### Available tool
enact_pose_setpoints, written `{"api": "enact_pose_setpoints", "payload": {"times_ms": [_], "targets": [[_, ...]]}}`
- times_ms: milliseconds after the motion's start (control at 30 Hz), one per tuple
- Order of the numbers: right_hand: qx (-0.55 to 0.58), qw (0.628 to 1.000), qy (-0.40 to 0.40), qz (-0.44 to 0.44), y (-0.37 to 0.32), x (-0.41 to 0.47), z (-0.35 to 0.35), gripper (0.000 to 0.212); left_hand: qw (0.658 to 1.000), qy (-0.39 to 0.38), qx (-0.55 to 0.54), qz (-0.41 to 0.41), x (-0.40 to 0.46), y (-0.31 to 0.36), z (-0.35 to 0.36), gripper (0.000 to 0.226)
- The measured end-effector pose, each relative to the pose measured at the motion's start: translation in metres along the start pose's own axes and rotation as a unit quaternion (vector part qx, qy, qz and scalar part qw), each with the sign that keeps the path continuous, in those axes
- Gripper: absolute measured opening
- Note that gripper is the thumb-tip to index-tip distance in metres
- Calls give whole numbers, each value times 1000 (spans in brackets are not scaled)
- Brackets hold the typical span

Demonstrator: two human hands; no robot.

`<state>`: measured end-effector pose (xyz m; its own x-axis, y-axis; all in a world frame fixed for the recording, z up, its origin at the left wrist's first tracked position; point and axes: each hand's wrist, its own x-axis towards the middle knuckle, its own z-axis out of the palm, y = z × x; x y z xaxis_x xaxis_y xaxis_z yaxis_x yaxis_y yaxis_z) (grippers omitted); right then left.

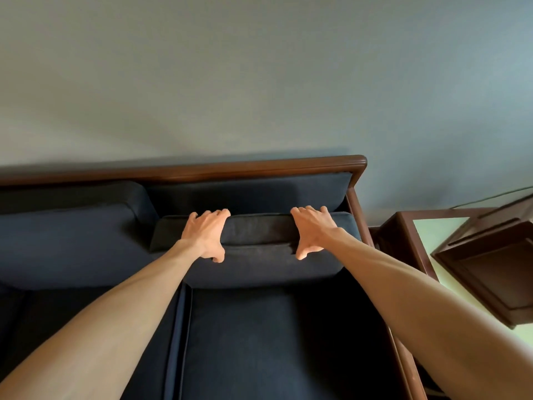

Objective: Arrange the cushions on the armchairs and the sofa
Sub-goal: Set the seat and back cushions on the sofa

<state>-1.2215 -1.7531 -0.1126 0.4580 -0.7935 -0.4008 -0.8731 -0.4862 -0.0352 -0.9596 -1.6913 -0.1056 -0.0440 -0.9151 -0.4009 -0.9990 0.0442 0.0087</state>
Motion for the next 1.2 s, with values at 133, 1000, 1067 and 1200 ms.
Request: {"api": "enact_pose_setpoints", "payload": {"times_ms": [133, 1000, 1067, 1200], "targets": [[7, 1000, 15, -6, 14, 18, 1, 119, 1000, -20, -18, 9, 28, -5, -11, 120], [64, 994, 59, 62, -26, -30, -81, 64, 994, 15, -108, -10, -14, 2, -86, 52], [92, 990, 85, 71, -30, -59, -114, 53, 990, 37, -133, 7, -35, 13, -124, 46], [124, 978, 138, 99, -31, -137, -184, 49, 984, 93, -146, 52, -91, 50, -204, 38]]}}
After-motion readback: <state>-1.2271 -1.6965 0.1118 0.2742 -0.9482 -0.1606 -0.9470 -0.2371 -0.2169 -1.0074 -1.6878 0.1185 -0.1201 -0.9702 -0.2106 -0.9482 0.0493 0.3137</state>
